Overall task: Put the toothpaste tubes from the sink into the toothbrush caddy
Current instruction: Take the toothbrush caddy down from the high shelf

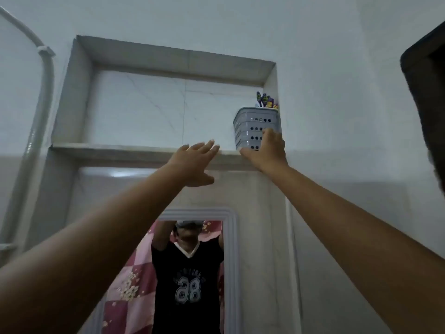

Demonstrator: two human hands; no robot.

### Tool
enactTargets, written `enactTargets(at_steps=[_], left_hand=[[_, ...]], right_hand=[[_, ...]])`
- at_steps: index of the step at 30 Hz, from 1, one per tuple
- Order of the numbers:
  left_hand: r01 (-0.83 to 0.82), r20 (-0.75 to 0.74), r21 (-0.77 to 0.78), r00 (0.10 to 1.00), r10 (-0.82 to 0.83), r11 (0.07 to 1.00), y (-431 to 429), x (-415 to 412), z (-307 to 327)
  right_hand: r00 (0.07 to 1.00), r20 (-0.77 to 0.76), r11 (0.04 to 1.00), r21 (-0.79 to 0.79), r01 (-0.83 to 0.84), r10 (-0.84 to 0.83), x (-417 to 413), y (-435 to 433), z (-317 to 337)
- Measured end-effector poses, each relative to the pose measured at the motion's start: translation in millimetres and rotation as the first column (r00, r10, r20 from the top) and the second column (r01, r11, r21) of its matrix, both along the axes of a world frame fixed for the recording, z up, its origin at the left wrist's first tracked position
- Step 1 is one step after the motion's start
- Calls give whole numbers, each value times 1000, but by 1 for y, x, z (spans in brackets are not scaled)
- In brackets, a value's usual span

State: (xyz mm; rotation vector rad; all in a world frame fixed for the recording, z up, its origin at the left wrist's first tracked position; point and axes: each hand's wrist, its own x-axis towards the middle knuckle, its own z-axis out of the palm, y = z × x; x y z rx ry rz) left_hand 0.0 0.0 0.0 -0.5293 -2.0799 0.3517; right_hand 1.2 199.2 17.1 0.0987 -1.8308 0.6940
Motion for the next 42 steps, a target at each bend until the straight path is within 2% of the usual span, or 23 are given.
enactTargets(at_steps=[2, 6, 14, 19, 22, 25, 27, 29, 31, 33, 35, 36, 38, 40, 42], left_hand=[[-16, 69, 54, 998, 12, 998, -2, -14, 1], [46, 105, 118, 993, -59, 992, -8, -30, 2], [53, 92, 138, 994, -67, 989, -8, -39, -1], [58, 117, 144, 990, -75, 988, -6, -36, 1], [66, 148, 174, 985, -93, 982, -5, -32, 2], [117, 242, 315, 950, -199, 942, 1, -22, 8], [144, 311, 467, 897, -314, 873, 5, -14, 12], [203, 333, 639, 797, -504, 742, 4, -2, 9], [284, 263, 783, 654, -709, 553, 2, 17, -5], [348, 101, 886, 499, -860, 306, 2, 42, -27], [346, -52, 936, 327, -944, 68, 0, 67, -54], [322, -88, 947, 255, -963, -1, 0, 79, -69], [271, -89, 962, 172, -981, -40, -3, 98, -107], [175, -94, 982, 149, -984, -68, -10, 110, -151], [63, -88, 995, 165, -982, -78, -17, 113, -200]], right_hand=[[998, 8, 997, -52, 65, -65, -12, 3, 10], [993, 64, 988, -118, 104, -97, -32, 5, 31], [994, 101, 948, -311, 65, -35, -45, -1, 56], [996, -14, 906, -413, -86, 88, -33, 2, 60], [983, -61, 895, -406, -185, 176, -18, 2, 56], [957, -93, 880, -377, -290, 275, 2, 4, 54], [943, -109, 879, -340, -334, 315, 19, 7, 49], [921, -111, 867, -311, -389, 373, 38, 9, 41], [879, -95, 820, -327, -470, 467, 55, 11, 27], [818, -72, 746, -370, -554, 571, 70, 10, 3], [732, -55, 661, -386, -643, 679, 77, 8, -31], [679, -49, 613, -386, -690, 733, 78, 7, -52], [582, -35, 519, -412, -749, 812, 80, 5, -103], [531, 7, 474, -462, -750, 847, 77, 4, -164], [478, 80, 449, -506, -736, 875, 68, 6, -232]])
